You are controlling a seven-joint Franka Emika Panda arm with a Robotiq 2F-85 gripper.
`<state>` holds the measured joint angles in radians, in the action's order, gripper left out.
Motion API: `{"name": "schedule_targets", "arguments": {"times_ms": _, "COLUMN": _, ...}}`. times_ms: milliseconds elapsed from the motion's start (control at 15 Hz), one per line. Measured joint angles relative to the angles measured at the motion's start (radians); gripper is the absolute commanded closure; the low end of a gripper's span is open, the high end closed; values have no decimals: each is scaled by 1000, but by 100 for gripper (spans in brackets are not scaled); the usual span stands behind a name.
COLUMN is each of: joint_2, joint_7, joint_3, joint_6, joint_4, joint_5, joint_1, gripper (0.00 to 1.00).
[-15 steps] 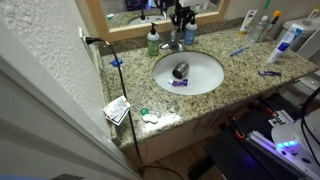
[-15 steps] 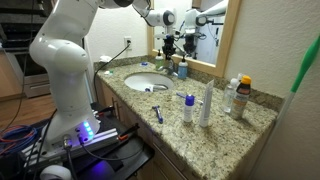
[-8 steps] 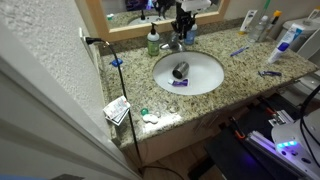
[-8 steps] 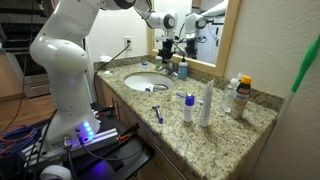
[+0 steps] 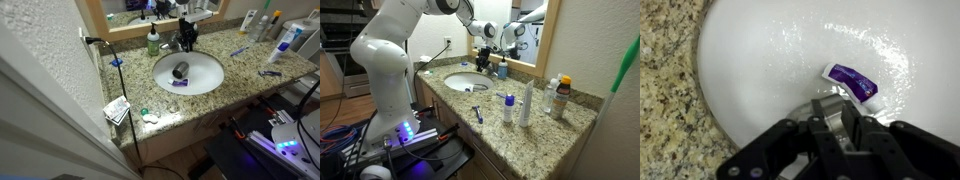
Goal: Push the faucet handle down
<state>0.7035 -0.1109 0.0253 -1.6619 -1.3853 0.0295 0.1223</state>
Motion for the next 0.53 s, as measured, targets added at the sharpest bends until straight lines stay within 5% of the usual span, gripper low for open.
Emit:
{"name": "schedule_targets", "arguments": {"times_ms": 67, "joint_2": 3, "joint_7": 12, "joint_3": 0, "joint_6": 7, "joint_4": -2, "joint_5": -2, "joint_1": -2, "gripper": 50}}
{"name": "schedule_targets", "arguments": {"times_ms": 200, "joint_2": -15, "joint_7": 47, "joint_3": 0, "joint_6": 6, "joint_4": -15, "joint_5": -15, "joint_1": -7, "gripper": 49}}
{"name": "schedule_targets", "arguments": {"times_ms": 533, "joint_2": -252, "joint_7": 140, "joint_3": -2, "joint_6": -78, "joint_4": -178, "joint_5": -52, "joint_1": -32, "gripper": 14}}
